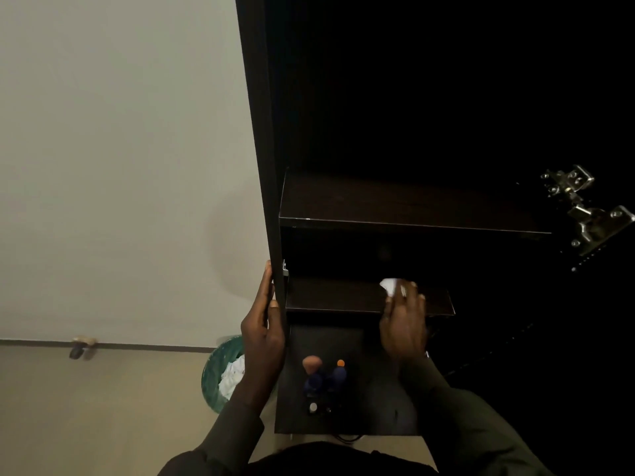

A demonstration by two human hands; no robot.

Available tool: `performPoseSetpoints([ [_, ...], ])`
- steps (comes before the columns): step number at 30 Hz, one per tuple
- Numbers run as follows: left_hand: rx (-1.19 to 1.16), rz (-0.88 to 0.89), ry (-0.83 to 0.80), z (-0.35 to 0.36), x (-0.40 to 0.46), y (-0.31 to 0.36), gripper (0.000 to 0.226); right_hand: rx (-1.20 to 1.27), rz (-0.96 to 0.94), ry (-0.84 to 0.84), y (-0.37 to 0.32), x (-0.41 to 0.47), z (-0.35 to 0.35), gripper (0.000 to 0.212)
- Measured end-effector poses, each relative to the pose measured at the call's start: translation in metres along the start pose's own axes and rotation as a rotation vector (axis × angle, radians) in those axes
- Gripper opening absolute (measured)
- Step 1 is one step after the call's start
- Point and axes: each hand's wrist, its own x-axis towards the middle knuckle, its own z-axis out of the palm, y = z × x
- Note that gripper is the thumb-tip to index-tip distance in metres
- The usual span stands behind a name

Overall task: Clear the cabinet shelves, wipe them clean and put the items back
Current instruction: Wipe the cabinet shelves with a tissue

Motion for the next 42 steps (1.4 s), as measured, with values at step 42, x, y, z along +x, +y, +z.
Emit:
performPoseSetpoints([
  [42, 0.135, -0.513, -0.036, -0.004, -0.064, -0.071, 0.050, 1.027, 1.076, -0.719, 0.102, -0.102, 0.036, 0.021],
])
